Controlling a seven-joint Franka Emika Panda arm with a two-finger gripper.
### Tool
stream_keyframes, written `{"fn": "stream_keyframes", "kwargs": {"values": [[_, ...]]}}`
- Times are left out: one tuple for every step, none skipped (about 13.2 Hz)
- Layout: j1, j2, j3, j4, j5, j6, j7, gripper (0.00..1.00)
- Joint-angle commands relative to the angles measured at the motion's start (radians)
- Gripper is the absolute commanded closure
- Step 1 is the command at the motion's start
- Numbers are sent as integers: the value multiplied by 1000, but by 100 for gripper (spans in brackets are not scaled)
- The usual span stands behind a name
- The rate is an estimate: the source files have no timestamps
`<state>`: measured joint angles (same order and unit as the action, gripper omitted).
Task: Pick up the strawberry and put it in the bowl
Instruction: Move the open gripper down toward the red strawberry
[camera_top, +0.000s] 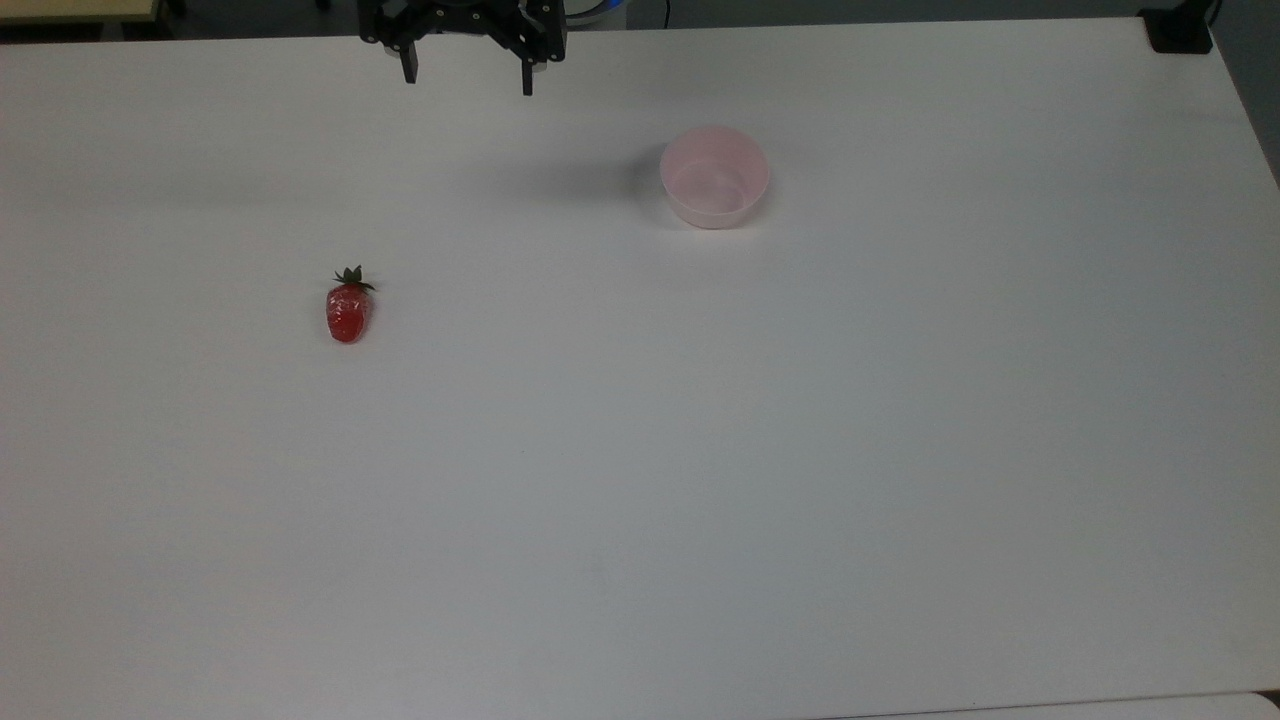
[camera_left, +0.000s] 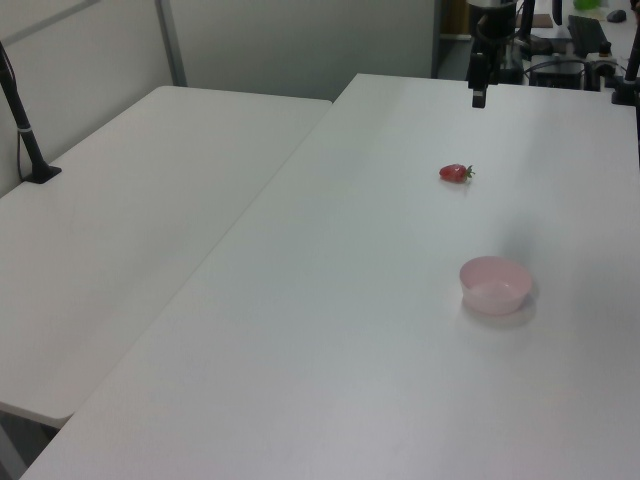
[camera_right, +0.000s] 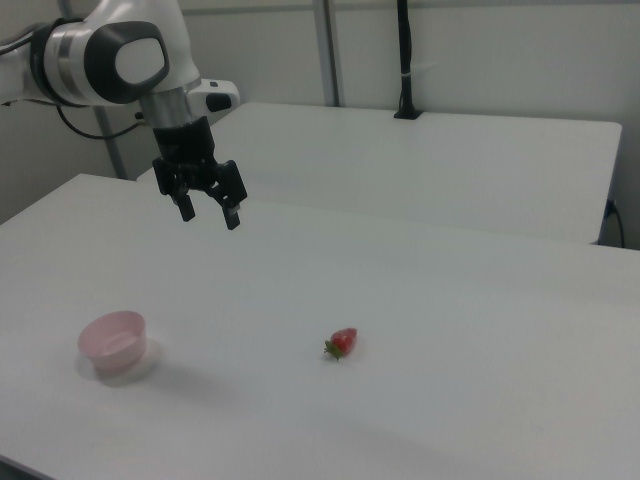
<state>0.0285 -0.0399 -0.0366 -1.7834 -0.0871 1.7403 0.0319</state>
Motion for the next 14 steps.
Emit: {"fn": "stream_keyframes", "kwargs": {"values": [[2,-8,-9,-5,17,-7,8,0],[2,-6,-11,-5,18,-7,8,0],[2,-6,-11,-4,17,-7,6,0],[2,-6,-11,-4,17,-7,3,0],[2,-5,-11,-4,17,-7,3,0],[1,-2,-11,8,15,-7,3,0],[-2,6,-11,28,15,-8,3,0],[-5,14,-14,33,15,-8,0,0],[-8,37,-14,48,15,-8,-12,0],[-13,72,-14,74,10,-7,-32,0],[-25,124,-16,103,3,-5,-50,0],[-39,173,-19,148,0,-2,-67,0],[-50,213,-41,179,0,14,-102,0],[-51,231,-72,183,9,49,-151,0]]}}
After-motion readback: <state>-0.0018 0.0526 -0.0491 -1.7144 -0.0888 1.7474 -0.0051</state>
